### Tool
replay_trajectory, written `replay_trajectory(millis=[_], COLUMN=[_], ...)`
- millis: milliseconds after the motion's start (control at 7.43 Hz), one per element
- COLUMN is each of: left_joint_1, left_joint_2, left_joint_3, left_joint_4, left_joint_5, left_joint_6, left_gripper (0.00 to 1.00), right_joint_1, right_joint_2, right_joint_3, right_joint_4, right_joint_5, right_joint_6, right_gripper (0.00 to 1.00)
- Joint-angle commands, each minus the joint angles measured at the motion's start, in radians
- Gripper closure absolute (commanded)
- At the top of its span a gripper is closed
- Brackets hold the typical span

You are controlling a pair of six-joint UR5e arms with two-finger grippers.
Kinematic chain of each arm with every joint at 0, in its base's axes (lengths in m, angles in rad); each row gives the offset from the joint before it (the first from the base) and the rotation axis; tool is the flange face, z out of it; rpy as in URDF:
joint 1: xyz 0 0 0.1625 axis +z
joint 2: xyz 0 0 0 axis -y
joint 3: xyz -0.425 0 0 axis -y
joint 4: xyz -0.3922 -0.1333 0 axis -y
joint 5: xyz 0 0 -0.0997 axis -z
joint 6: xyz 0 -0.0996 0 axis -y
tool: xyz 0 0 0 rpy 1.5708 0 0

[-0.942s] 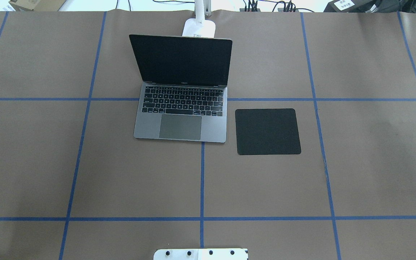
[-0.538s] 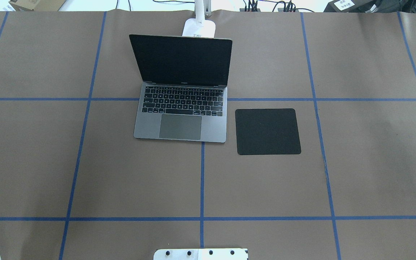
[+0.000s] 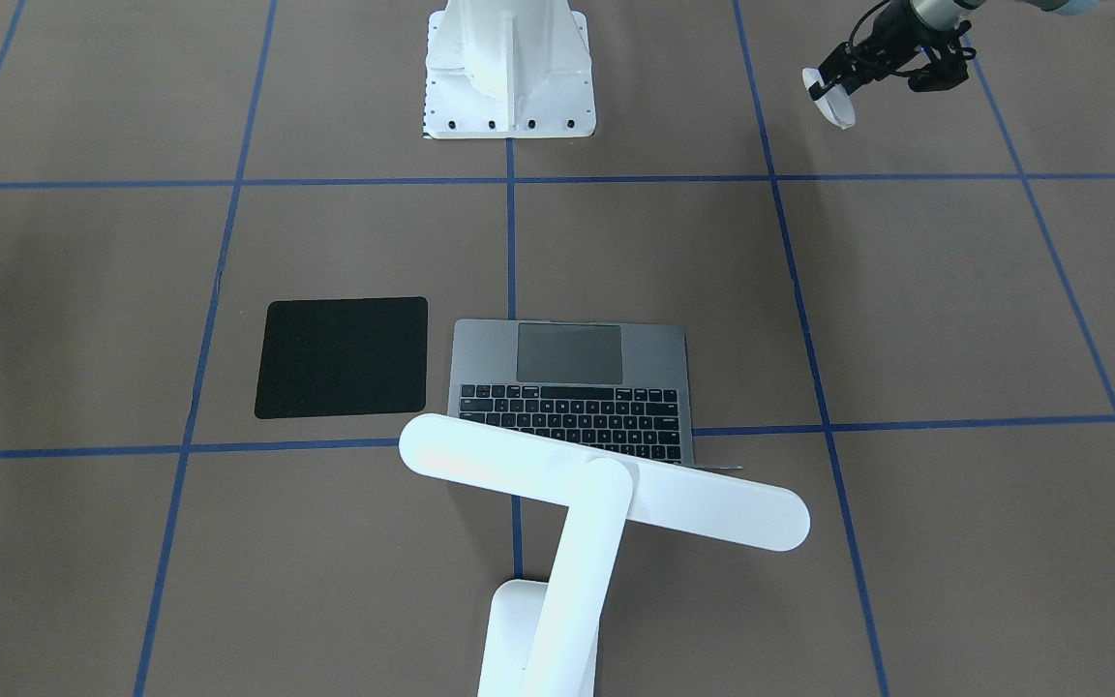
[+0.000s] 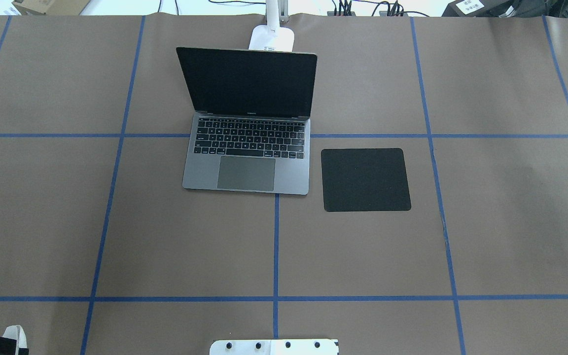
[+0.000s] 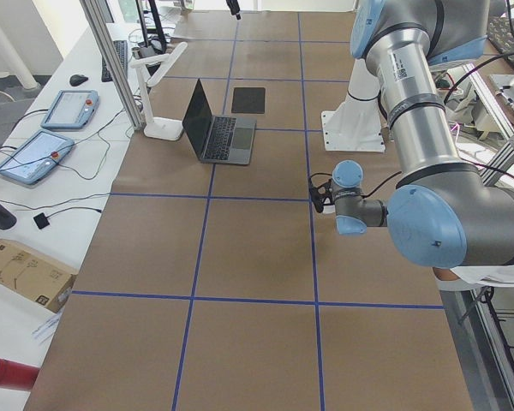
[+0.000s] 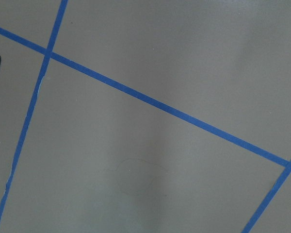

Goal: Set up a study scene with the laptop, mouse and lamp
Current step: 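Carry the white mouse with the left gripper toward the laptop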

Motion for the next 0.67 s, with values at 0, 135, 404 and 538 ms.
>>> replay_trajectory(millis=[0,135,404,538], left_joint_1=[-0.160,-0.215,-0.243,-0.265], left_joint_2=[-0.151,-0.233,-0.428,-0.523], left_joint_3=[-0.001,-0.001,-0.001,-0.001], left_joint_4=[0.118,0.192,0.388,0.492], left_joint_5=[-0.102,-0.148,-0.149,-0.149], left_joint_6=[0.048,0.054,0.056,0.057], left_gripper=[0.61,0.61,0.60,0.60], right_joint_1=[-0.004,-0.004,-0.004,-0.004], right_joint_2=[0.003,0.005,0.008,0.009], right_joint_3=[-0.041,-0.039,-0.039,-0.039], right_joint_4=[0.054,0.056,0.056,0.056], right_joint_5=[0.003,0.003,-0.002,-0.003], right_joint_6=[0.019,0.026,0.026,0.026], right_gripper=[0.01,0.01,0.01,0.01])
